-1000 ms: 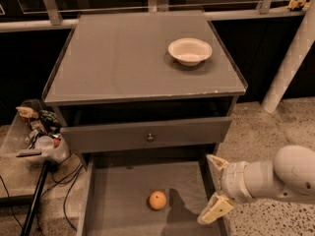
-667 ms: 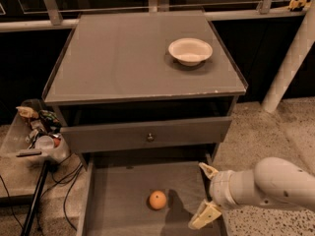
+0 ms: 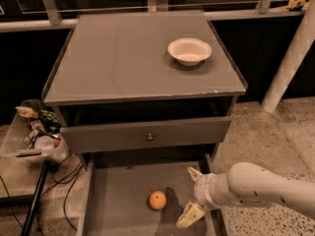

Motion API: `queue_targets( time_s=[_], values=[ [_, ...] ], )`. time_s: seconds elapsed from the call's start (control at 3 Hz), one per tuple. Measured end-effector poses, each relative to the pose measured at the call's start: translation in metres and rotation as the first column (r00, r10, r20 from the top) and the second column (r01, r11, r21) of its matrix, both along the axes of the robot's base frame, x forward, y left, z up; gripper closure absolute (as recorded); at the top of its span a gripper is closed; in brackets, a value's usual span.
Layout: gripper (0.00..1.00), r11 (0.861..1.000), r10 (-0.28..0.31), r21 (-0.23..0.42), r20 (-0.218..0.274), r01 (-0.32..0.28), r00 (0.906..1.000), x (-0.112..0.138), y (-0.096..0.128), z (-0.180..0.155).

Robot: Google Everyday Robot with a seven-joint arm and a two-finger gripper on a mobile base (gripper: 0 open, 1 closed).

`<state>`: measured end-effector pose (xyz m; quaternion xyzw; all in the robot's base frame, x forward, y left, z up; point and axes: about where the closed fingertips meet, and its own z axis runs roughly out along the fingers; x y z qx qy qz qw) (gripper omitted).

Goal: Pick orange from middle drawer and place on counter

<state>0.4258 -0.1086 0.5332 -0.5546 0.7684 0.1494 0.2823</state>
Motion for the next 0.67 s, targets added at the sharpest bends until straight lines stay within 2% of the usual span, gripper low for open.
queue_targets(
  time_s=[0.33, 0.67],
  values=[
    [0.00, 0.999, 0.004, 0.034, 0.003, -0.004, 1.0000, 0.008, 0.017, -0.026],
    [0.00, 0.995, 0.012, 0.103, -0.003, -0.012, 0.9999, 0.015, 0.034, -0.054]
  ],
)
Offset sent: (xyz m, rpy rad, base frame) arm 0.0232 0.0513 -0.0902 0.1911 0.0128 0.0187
